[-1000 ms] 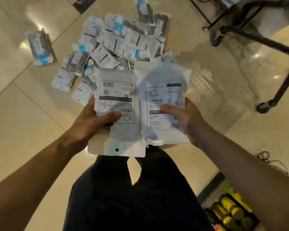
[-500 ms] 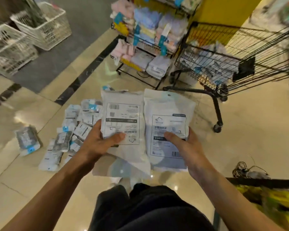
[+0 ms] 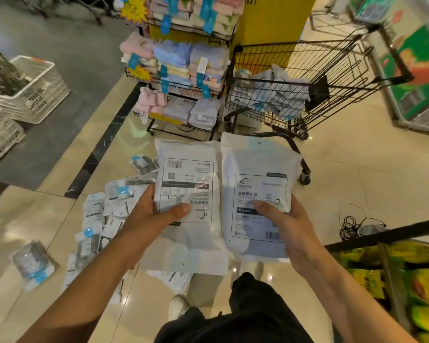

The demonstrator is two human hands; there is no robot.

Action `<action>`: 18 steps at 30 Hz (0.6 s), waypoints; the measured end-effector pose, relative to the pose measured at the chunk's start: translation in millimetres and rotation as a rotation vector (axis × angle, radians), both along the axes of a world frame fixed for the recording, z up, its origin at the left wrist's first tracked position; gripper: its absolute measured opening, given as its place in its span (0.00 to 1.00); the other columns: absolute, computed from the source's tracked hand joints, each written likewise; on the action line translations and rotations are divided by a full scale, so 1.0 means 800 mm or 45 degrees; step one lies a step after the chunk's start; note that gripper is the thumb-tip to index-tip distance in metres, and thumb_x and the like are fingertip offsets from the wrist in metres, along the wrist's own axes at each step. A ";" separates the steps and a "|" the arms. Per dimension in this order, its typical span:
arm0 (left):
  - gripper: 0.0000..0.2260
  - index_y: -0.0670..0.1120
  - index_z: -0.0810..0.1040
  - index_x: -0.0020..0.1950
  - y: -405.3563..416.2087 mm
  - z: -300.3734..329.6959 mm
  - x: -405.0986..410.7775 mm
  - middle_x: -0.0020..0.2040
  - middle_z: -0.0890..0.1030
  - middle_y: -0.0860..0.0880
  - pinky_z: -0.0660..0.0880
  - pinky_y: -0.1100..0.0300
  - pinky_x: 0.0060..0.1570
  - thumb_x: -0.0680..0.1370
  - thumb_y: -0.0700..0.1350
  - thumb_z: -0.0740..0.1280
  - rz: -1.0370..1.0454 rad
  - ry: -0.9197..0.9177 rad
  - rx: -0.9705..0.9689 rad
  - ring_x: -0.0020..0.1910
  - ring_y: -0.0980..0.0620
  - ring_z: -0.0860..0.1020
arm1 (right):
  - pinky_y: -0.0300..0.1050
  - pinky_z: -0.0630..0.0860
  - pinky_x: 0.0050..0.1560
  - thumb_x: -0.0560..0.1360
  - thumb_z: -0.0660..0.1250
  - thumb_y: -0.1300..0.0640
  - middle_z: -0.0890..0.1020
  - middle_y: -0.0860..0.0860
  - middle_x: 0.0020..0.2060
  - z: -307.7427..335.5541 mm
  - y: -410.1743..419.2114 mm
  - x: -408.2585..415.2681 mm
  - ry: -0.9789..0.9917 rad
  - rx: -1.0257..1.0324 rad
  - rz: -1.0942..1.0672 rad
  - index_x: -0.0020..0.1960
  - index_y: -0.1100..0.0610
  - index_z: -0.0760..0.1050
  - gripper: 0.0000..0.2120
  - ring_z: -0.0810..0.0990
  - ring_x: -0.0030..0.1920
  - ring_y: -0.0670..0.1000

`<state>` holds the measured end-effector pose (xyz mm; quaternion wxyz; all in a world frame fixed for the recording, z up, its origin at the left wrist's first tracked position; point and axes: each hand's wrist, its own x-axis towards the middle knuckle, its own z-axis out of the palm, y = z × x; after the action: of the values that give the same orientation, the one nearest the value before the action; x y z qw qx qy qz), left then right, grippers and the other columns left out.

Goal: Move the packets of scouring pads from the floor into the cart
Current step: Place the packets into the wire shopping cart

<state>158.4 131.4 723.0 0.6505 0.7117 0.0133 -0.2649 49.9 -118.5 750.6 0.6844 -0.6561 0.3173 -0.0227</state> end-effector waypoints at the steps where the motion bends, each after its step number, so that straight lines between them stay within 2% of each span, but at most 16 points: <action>1: 0.25 0.59 0.76 0.68 -0.014 0.001 0.002 0.60 0.86 0.59 0.80 0.55 0.60 0.75 0.42 0.77 -0.019 0.003 0.004 0.57 0.59 0.85 | 0.50 0.84 0.50 0.76 0.76 0.57 0.90 0.45 0.50 0.000 -0.012 -0.003 0.006 0.015 -0.035 0.60 0.44 0.81 0.15 0.89 0.48 0.47; 6: 0.24 0.59 0.76 0.66 -0.109 -0.001 0.019 0.57 0.87 0.60 0.81 0.66 0.48 0.74 0.42 0.77 -0.079 0.001 -0.010 0.54 0.61 0.85 | 0.57 0.83 0.55 0.76 0.76 0.55 0.90 0.46 0.50 -0.007 -0.097 -0.009 0.032 0.071 -0.135 0.60 0.44 0.79 0.15 0.89 0.48 0.49; 8: 0.24 0.58 0.76 0.67 -0.159 -0.003 0.026 0.58 0.87 0.59 0.82 0.66 0.48 0.74 0.41 0.77 -0.113 0.003 -0.004 0.56 0.59 0.85 | 0.60 0.82 0.58 0.75 0.77 0.53 0.90 0.45 0.51 -0.011 -0.142 -0.006 0.035 0.084 -0.148 0.60 0.43 0.79 0.16 0.89 0.50 0.52; 12: 0.23 0.55 0.77 0.66 -0.269 -0.004 0.041 0.58 0.87 0.57 0.82 0.66 0.47 0.75 0.38 0.76 -0.133 -0.002 0.005 0.56 0.57 0.86 | 0.58 0.83 0.56 0.70 0.77 0.47 0.90 0.45 0.50 -0.012 -0.241 0.008 0.040 0.096 -0.195 0.62 0.43 0.79 0.21 0.89 0.48 0.50; 16: 0.24 0.53 0.77 0.68 -0.349 0.002 0.056 0.60 0.87 0.54 0.83 0.62 0.51 0.75 0.39 0.77 -0.132 -0.015 0.015 0.58 0.55 0.85 | 0.60 0.83 0.58 0.74 0.75 0.47 0.90 0.46 0.49 -0.011 -0.327 0.025 0.038 0.124 -0.228 0.63 0.44 0.78 0.18 0.89 0.48 0.52; 18: 0.24 0.53 0.77 0.68 -0.379 0.007 0.065 0.59 0.87 0.54 0.83 0.64 0.49 0.75 0.39 0.77 -0.125 -0.013 0.008 0.57 0.56 0.86 | 0.59 0.83 0.57 0.75 0.75 0.48 0.90 0.46 0.49 -0.009 -0.359 0.035 0.034 0.128 -0.223 0.62 0.44 0.79 0.16 0.89 0.48 0.52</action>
<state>210.3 -172.0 728.3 0.6345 0.7149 -0.0239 -0.2928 78.0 -405.9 743.3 0.7076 -0.5908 0.3832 -0.0578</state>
